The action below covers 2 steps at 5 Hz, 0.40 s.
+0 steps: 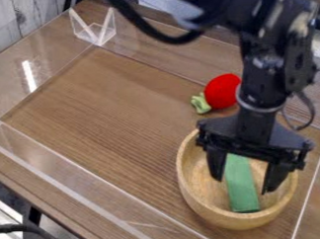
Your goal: Remove the green stick from the brown bowl and put it on the table
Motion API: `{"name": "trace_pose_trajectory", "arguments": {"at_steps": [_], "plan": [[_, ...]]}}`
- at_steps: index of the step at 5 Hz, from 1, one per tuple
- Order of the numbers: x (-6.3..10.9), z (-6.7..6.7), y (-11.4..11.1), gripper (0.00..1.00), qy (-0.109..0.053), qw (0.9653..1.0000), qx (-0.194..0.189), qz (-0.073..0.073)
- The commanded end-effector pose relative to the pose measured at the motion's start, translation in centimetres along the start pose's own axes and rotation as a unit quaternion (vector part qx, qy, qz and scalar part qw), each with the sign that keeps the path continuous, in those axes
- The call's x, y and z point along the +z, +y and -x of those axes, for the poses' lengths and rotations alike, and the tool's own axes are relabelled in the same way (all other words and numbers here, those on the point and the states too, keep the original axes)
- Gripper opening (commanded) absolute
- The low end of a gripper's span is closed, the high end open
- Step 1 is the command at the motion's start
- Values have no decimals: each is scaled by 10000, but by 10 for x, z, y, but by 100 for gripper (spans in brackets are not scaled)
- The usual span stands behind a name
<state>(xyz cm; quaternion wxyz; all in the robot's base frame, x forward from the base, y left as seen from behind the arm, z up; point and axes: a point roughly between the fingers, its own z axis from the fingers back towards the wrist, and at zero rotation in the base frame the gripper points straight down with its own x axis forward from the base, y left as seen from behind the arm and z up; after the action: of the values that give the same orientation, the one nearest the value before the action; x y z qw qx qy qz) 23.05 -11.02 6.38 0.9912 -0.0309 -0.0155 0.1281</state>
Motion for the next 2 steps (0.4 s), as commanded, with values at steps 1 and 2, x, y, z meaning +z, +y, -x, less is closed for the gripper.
{"name": "trace_pose_trajectory", "arguments": {"at_steps": [1, 2], "plan": [[-15, -10, 1, 100, -89, 9995, 227, 201], [-23, -6, 3, 0, -99, 9974, 666, 256]]}}
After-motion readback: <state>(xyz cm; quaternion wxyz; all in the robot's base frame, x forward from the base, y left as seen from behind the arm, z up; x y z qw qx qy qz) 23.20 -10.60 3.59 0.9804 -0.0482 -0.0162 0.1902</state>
